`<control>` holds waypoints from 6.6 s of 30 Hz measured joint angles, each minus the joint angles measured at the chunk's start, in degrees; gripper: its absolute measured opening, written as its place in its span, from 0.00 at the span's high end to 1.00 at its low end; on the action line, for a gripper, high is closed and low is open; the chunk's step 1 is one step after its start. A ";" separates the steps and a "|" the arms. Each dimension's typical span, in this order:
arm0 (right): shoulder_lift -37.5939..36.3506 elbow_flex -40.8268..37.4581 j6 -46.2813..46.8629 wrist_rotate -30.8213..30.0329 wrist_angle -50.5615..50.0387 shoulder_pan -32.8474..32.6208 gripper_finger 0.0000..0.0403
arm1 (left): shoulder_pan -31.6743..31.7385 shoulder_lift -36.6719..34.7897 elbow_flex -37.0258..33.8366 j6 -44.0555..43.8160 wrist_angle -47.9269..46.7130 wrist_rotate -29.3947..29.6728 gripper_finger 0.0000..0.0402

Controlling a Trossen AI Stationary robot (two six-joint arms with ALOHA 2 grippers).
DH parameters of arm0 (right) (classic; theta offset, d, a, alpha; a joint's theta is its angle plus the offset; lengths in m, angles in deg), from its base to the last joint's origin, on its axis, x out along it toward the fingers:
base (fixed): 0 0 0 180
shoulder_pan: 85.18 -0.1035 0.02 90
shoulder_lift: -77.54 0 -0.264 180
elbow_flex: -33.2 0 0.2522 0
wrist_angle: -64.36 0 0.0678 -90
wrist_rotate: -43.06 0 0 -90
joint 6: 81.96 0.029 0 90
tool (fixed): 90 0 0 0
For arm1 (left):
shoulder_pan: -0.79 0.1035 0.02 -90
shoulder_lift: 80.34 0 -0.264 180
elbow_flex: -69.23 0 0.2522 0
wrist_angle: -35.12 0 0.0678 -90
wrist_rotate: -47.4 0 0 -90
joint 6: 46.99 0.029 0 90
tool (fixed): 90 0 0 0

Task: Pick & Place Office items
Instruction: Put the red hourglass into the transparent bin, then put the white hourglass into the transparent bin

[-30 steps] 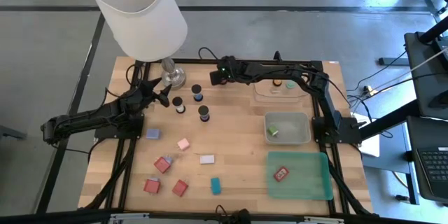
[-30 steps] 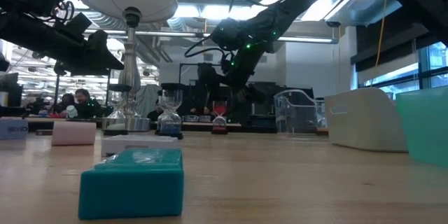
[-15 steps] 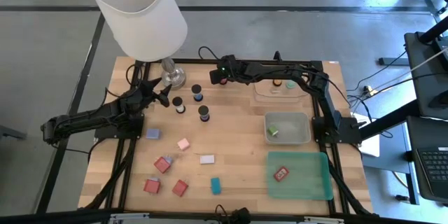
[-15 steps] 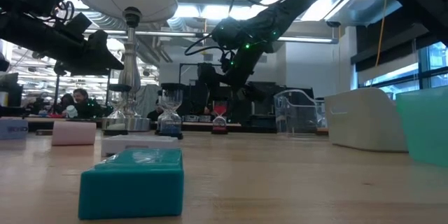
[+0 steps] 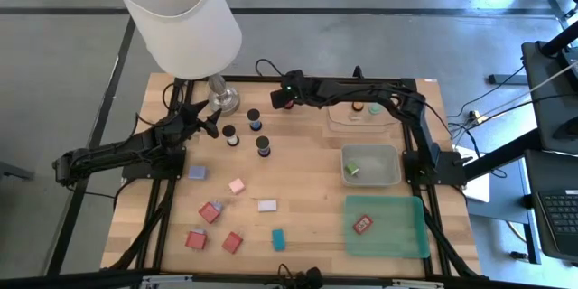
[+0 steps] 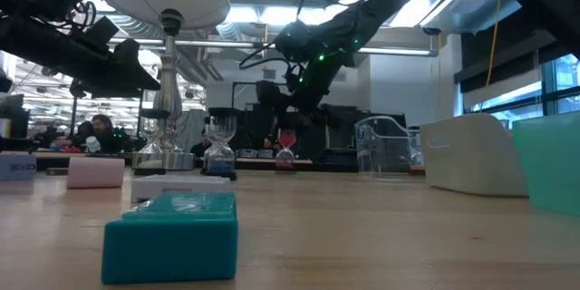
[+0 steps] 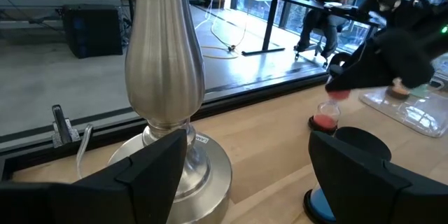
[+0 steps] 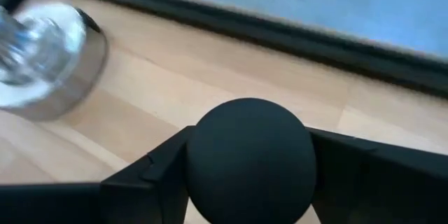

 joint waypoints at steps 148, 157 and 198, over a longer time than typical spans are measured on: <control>-23.29 0.02 -24.39 6.25 0.63 -3.26 0.46 | 0.00 2.92 0.04 -17.59 23.28 -1.22 0.26; -20.36 0.05 -23.94 4.98 4.14 -3.26 0.46 | -0.02 19.44 4.43 -6.96 31.42 -11.87 0.26; -19.32 -0.02 -27.22 5.16 1.44 -3.39 0.46 | -1.75 29.89 16.57 5.44 -7.94 -28.95 0.26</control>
